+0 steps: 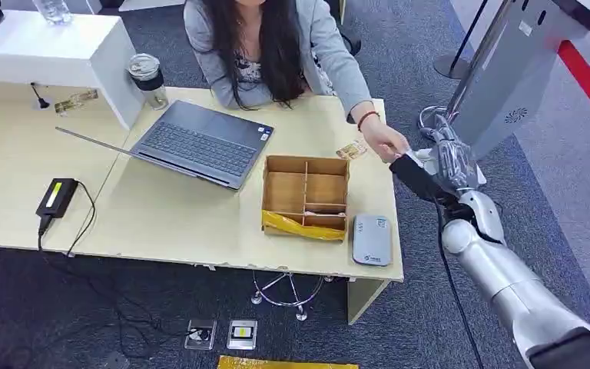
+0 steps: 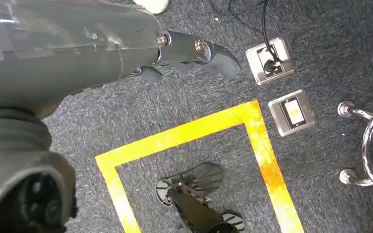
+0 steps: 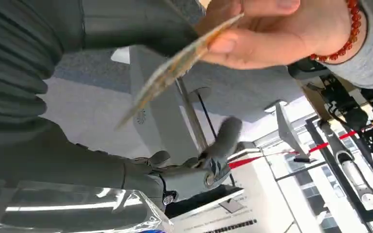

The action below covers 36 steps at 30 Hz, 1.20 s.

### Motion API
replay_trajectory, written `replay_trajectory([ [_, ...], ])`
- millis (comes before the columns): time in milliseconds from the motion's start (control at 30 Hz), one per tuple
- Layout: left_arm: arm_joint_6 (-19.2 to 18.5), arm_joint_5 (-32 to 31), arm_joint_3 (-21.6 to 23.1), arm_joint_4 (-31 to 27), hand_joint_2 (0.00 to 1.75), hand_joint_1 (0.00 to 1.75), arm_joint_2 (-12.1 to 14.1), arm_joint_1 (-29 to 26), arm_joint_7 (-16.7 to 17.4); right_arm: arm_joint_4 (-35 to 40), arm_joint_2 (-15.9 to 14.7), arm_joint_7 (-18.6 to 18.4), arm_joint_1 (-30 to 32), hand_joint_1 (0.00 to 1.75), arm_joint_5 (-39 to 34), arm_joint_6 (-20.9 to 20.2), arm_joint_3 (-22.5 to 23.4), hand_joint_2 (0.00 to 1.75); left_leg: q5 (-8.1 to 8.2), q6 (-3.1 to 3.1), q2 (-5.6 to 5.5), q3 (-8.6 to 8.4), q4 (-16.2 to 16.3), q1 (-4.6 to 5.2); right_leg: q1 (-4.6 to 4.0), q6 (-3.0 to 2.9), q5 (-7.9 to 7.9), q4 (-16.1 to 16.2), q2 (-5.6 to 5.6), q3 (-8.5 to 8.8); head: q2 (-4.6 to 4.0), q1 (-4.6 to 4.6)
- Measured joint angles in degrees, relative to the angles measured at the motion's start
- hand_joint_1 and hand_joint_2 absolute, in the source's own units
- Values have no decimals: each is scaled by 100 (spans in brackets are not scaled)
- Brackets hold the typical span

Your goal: Pass the card to the sensor for recognition and then transmit it.

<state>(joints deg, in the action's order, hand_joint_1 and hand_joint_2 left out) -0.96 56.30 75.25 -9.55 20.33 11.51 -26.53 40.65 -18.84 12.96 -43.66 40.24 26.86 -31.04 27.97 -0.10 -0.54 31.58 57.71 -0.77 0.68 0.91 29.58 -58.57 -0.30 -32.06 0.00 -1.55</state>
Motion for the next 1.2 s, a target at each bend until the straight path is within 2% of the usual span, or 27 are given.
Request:
replay_trajectory([
  [700, 35, 55, 0, 0, 0, 0, 0, -15, -2, 356, -4, -168, 216, 175, -50, 55, -155, 175, 0, 0, 3, -3, 1, 0, 0, 0, 0, 0, 3, 0, 0, 2],
  [867, 61, 111, 2, 0, 0, 0, 0, -18, 24, 487, -22, -207, 310, 175, -46, -26, -155, 175, 0, 0, 3, -4, 1, 0, 0, 0, 0, 1, 3, -1, 0, 2],
  [1200, 162, 151, 11, 0, 0, 0, 0, -27, 48, 986, -254, -450, 886, 175, -2, -356, -240, 175, 1, 0, 5, -3, 1, 0, 0, 0, 0, 2, 6, -1, 0, 0],
])
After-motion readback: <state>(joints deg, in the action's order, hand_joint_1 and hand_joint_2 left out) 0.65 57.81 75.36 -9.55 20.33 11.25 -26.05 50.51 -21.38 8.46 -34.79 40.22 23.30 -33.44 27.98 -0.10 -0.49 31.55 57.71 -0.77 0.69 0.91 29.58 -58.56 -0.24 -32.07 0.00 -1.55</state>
